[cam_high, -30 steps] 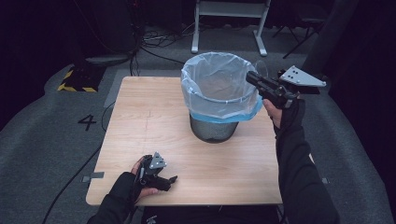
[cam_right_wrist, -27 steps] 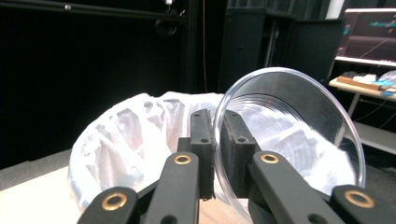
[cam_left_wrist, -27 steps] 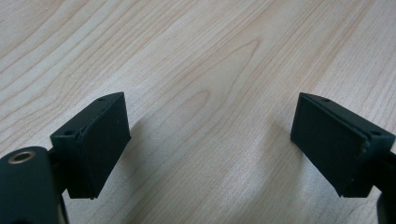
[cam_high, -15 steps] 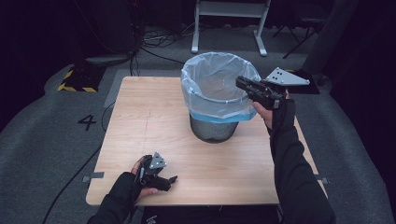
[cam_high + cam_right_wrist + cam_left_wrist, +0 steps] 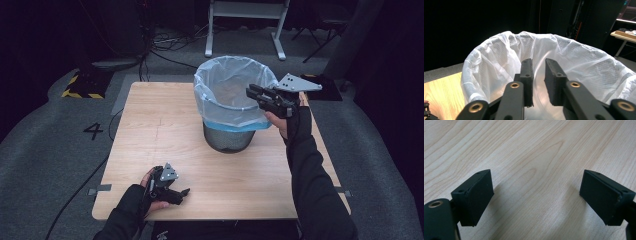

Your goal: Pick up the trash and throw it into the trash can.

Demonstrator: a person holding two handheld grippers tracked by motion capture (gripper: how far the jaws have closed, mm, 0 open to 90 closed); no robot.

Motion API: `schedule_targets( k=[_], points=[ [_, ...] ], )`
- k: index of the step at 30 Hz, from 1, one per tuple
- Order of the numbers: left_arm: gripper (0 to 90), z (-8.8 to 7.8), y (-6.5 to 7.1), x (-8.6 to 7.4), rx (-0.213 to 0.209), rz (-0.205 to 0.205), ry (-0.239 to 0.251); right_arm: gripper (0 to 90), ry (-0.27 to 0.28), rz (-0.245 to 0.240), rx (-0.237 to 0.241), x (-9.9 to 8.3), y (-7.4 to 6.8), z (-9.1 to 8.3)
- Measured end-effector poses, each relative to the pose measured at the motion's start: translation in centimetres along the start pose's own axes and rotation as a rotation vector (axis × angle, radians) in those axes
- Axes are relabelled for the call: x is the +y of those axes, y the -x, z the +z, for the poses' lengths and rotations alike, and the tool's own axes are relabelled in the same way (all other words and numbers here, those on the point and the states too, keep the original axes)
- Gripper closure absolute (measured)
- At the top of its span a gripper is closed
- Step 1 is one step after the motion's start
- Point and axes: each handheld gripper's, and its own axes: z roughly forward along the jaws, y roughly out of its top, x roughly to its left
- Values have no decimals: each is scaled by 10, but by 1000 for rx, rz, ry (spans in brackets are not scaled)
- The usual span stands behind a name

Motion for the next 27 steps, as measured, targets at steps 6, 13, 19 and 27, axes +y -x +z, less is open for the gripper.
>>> schedule_targets(
  k=[6,13,19,27],
  points=[
    [120,0,0,0,0,0,0,731,3,7,-8,0,2,-2],
    [120,0,0,0,0,-1,0,705,9,18,-13,-2,5,-8],
    [120,0,0,0,0,0,0,686,19,20,-49,-1,11,-18],
    [120,0,0,0,0,0,1,592,35,49,-123,-10,30,-41]
  ],
)
